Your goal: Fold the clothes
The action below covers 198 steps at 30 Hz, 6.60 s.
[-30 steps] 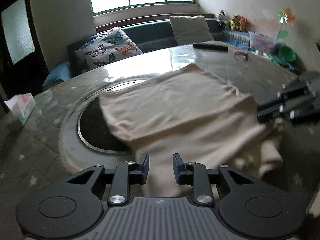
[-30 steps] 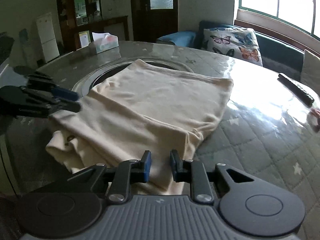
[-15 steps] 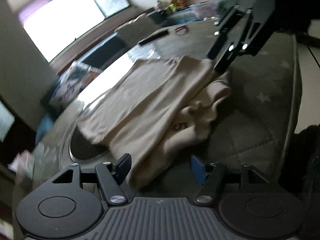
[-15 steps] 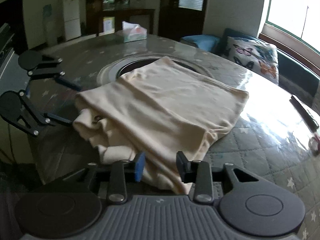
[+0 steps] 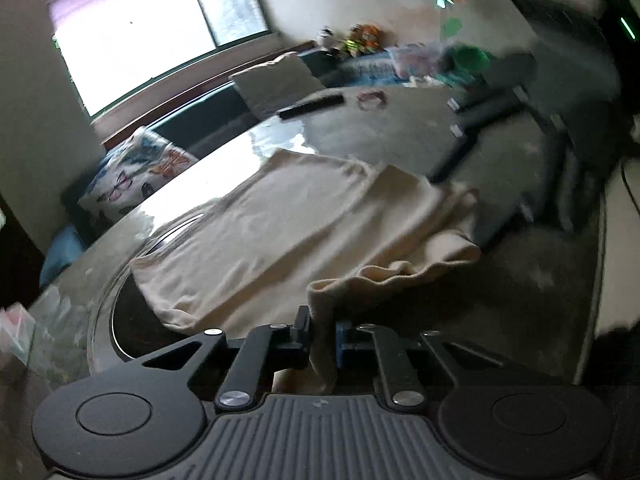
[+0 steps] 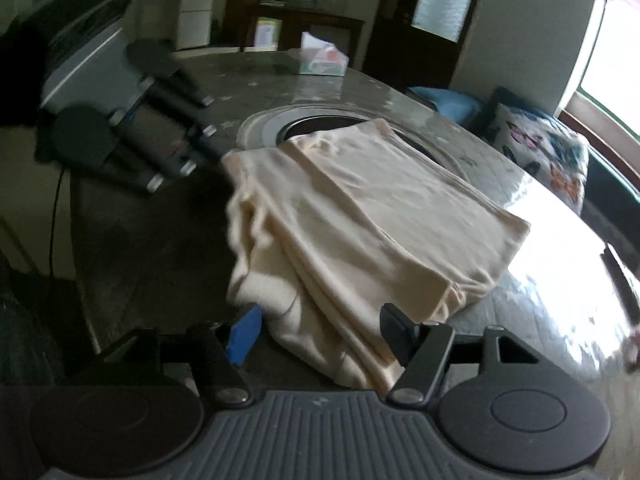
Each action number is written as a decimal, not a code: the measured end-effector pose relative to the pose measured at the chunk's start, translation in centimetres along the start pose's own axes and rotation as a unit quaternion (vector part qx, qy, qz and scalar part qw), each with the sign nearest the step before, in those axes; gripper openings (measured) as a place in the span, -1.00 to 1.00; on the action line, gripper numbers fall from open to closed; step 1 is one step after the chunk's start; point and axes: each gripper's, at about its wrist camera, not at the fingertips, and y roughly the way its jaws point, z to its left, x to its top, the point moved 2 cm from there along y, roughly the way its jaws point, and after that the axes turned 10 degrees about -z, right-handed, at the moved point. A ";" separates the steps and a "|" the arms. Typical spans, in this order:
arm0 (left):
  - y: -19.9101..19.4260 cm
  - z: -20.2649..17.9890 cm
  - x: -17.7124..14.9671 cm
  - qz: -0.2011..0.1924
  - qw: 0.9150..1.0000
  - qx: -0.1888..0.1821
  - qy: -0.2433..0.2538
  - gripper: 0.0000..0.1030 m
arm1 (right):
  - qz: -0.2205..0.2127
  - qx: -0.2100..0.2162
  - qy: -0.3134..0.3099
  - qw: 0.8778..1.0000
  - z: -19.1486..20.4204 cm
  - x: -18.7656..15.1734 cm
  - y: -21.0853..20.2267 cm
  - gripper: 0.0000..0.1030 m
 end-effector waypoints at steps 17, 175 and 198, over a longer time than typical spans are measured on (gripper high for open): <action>0.1 2.4 0.4 0.001 0.997 0.022 -0.069 -0.25 | 0.004 0.003 0.116 0.993 -4.4 1.0 2.6 -0.74; 1.2 11.0 -2.2 0.036 0.951 0.095 -0.291 -0.40 | -0.030 -0.089 0.205 0.974 -6.8 1.7 6.1 -0.13; -0.1 9.1 1.1 0.022 0.965 0.078 -0.250 -0.42 | -0.033 -0.102 0.213 0.971 -9.2 1.9 3.8 -0.18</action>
